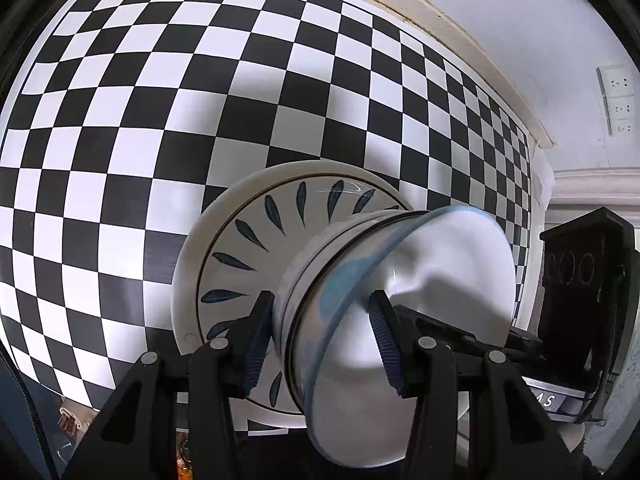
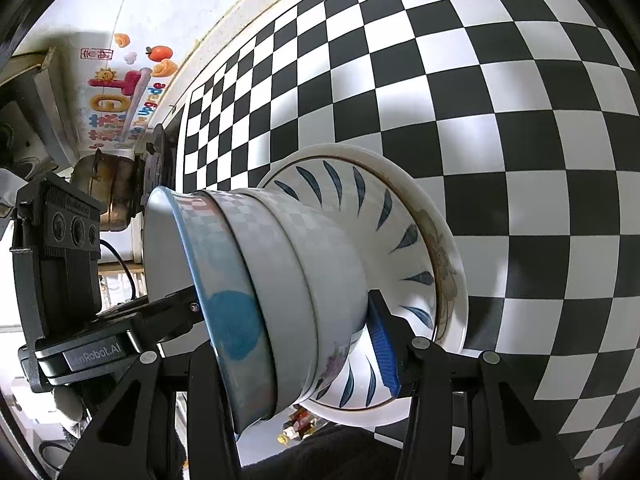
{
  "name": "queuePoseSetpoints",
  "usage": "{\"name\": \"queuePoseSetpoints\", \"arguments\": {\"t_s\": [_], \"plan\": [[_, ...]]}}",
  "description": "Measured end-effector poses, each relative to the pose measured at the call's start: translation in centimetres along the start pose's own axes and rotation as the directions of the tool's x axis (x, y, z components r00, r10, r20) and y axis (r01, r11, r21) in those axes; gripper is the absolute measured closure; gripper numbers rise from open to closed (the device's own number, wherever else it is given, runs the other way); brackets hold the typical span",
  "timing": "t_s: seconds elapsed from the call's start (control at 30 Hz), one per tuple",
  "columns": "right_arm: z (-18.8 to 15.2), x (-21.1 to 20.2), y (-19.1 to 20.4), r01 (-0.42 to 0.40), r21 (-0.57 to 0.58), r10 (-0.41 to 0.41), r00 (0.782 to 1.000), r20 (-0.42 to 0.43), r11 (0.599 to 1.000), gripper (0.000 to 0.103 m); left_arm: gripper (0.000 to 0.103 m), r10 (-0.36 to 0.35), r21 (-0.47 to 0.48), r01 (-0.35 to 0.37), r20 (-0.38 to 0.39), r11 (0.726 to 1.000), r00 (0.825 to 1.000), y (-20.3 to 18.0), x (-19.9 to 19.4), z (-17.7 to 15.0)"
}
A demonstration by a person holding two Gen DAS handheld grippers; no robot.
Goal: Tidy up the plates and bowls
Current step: 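Lift the bowl stack with both grippers and carry it over the plate stack, then lower the bowl stack onto the plates and open both grippers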
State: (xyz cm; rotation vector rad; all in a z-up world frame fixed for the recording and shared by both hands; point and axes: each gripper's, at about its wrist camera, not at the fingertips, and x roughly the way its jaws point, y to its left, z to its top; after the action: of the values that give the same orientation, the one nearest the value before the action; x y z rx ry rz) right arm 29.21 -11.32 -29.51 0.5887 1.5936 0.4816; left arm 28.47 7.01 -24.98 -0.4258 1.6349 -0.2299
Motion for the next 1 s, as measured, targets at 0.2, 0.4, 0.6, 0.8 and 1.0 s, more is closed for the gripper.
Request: {"name": "queuePoseSetpoints", "arguments": {"t_s": [0.2, 0.4, 0.6, 0.8, 1.0], "plan": [[0.2, 0.4, 0.1, 0.001, -0.002, -0.001, 1.000, -0.011, 1.000, 0.054, 0.058, 0.003, -0.009, -0.003, -0.006, 1.000, 1.000, 0.3, 0.3, -0.1], [0.1, 0.8, 0.0, 0.010, -0.006, -0.010, 1.000, -0.025, 1.000, 0.054, 0.057, 0.008, -0.021, -0.008, -0.020, 1.000, 1.000, 0.7, 0.8, -0.5], [-0.2, 1.1, -0.3, 0.015, -0.001, -0.015, 0.999, -0.036, 1.000, 0.054, 0.057, 0.013, -0.026, -0.014, -0.020, 1.000, 1.000, 0.7, 1.0, -0.8], [-0.2, 1.1, -0.2, 0.019, -0.008, -0.019, 0.999, -0.039, 1.000, 0.054, 0.057, 0.011, -0.026, -0.012, -0.014, 1.000, 1.000, 0.8, 0.9, -0.9], [-0.1, 1.2, -0.2, 0.022, -0.009, -0.022, 0.999, -0.047, 1.000, 0.054, 0.059, 0.047, -0.015, -0.047, 0.008, 0.999, 0.999, 0.4, 0.5, -1.2]]}}
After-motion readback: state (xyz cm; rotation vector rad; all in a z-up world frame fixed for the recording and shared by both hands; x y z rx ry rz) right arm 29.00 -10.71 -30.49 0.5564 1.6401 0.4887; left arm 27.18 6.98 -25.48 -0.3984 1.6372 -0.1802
